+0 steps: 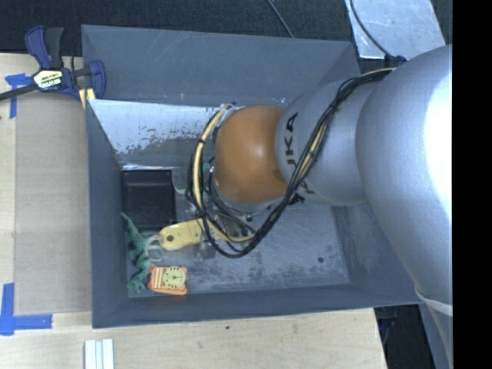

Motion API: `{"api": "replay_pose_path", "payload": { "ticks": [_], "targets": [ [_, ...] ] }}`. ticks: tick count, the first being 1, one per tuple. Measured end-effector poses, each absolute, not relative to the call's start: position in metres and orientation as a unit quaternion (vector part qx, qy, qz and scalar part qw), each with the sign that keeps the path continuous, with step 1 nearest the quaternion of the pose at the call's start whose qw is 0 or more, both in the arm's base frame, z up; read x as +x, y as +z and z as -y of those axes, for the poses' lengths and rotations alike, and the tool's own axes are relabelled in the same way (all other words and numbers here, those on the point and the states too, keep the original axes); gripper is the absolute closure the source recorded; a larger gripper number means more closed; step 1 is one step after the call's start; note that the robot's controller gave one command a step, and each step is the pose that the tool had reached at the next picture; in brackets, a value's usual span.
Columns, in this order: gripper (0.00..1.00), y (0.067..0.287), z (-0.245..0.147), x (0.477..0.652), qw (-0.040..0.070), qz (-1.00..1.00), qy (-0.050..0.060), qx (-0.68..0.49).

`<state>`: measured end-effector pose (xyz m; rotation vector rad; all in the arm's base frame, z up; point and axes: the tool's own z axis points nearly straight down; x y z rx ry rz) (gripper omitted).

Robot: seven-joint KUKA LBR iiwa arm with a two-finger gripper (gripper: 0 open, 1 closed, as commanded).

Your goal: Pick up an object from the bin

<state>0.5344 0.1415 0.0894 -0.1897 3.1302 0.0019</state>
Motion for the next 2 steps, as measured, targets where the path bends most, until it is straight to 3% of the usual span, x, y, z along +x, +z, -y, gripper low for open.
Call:
{"api": "replay_pose_path", "payload": {
  "ticks": [2],
  "targets": [
    [1.0, 0.167, -0.141, 0.533, -0.001, -0.998, 0.0, -0.06]
  ]
}}
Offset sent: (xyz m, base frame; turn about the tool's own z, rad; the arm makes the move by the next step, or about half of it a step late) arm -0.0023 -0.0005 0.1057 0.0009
